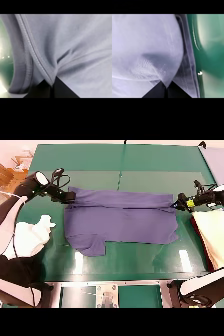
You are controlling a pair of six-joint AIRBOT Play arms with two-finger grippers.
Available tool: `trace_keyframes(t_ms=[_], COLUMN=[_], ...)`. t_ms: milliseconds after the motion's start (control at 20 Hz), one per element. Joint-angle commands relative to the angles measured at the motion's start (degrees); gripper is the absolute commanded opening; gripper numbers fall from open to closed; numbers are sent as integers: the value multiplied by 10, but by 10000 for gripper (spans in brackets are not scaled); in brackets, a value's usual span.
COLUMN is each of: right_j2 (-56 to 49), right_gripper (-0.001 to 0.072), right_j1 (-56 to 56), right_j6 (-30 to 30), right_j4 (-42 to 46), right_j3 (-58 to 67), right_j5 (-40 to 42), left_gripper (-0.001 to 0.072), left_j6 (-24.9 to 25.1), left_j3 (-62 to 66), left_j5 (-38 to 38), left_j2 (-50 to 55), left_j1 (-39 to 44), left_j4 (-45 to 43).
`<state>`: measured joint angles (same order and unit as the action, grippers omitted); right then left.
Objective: Fold the shirts.
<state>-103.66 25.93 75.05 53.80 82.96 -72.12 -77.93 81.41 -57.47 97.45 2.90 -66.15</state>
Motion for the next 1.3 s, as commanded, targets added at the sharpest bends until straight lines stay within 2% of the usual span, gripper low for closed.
trace_keyframes(t_ms=[0, 50, 100, 200, 250, 300, 350, 500, 550, 600, 700, 750, 800, 950, 1000, 1050, 1100, 1150, 1200, 1250], right_j2=[0, 1, 2, 17, 33, 50, 69, 148, 184, 221, 313, 358, 405, 501, 514, 517, 516, 516, 516, 516], right_gripper=[141, 250, 288, 291, 230, 96, 44, 22, 22, 16, 16, 15, 16, 17, 18, 26, 79, 120, 143, 153], right_j1=[4, 10, 16, 29, 34, 37, 37, 38, 43, 52, 86, 104, 125, 151, 150, 150, 150, 150, 150, 149], right_j6=[16, 32, 48, 92, 107, 113, 115, 115, 115, 116, 121, 129, 130, 130, 130, 129, 123, 110, 99, 98], right_j4=[12, 26, 45, 93, 113, 128, 137, 157, 157, 156, 151, 149, 136, 97, 87, 76, 67, 56, 45, 37], right_j3=[1, 14, 29, 51, 50, 46, 34, -60, -108, -156, -267, -317, -370, -487, -512, -529, -543, -558, -572, -586], right_j5=[-19, -42, -71, -122, -136, -148, -156, -155, -146, -136, -107, -93, -78, -36, -20, -10, 4, 24, 46, 67], left_gripper=[38, 325, 668, 665, 665, 665, 664, 651, 498, 414, 402, 153, 35, 32, 73, 416, 701, 697, 583, 535], left_j6=[0, 0, -1, -10, -19, -27, -34, -52, -51, -42, -31, -31, -30, -59, -75, -84, -94, -94, -90, -78], left_j3=[-2, 5, 18, 54, 71, 83, 85, 68, 44, 5, -99, -159, -225, -379, -414, -440, -462, -482, -504, -523], left_j5=[-30, -59, -98, -188, -227, -263, -294, -380, -388, -388, -357, -333, -301, -188, -154, -128, -105, -82, -50, -17], left_j2=[2, 2, 2, 1, 1, 1, 0, -7, -20, -46, -123, -168, -219, -342, -365, -376, -379, -378, -378, -378], left_j1=[0, 0, 0, 0, 0, 0, 0, 0, 0, 0, 0, 0, 0, 0, 0, 0, 0, 0, 0, 0], left_j4=[23, 23, 21, 20, 20, 19, 19, 19, 19, 18, -1, -21, -38, -30, -21, -6, 16, 44, 78, 113])
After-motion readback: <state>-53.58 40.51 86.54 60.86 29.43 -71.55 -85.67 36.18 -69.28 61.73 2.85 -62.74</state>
